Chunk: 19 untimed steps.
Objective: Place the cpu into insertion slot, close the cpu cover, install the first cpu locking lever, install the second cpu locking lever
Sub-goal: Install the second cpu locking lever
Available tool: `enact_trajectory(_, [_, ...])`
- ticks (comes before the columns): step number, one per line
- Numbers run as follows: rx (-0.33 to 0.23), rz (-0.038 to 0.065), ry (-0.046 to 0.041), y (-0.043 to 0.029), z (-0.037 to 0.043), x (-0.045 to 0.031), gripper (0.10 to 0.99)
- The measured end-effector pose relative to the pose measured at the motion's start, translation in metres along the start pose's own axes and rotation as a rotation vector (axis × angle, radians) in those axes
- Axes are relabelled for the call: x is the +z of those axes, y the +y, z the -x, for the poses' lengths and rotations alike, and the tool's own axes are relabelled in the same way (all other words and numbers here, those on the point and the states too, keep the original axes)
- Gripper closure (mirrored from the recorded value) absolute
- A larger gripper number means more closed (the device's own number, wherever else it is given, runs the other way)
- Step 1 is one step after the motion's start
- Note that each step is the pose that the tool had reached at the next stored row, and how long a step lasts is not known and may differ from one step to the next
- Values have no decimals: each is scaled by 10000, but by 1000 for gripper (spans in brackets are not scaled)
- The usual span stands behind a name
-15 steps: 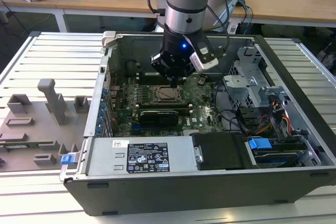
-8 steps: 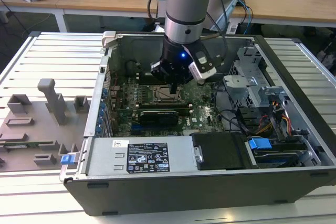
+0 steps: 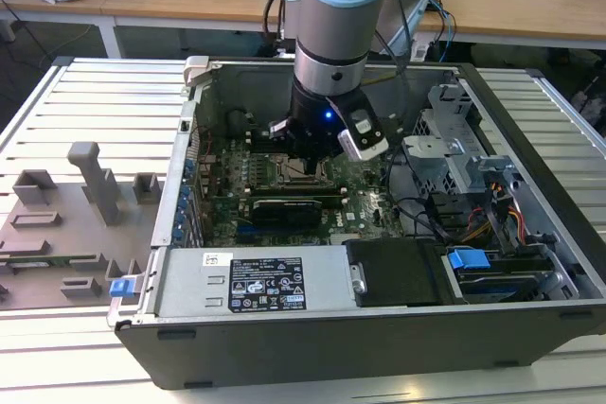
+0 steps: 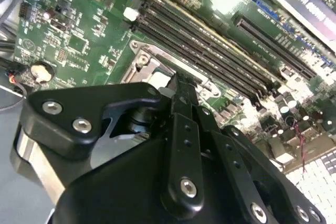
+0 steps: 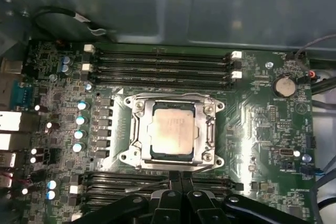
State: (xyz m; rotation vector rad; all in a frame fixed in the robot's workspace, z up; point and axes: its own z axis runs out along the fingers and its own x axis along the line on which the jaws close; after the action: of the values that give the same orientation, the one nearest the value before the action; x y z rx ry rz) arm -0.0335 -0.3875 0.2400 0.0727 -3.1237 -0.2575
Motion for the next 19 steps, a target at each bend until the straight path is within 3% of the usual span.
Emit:
enact_trajectory(3, [-2,56,-2,-29,-62,21,980])
enact_trajectory(7, [-3,68,-3,-48,-166,135,980])
enact_trajectory(10, [-6,68,-2,-60,-174,202,980])
enact_trajectory(14, [-7,69,-2,-81,-206,347,980])
enact_trajectory(19, [-42,146,-7,-80,-328,371,980])
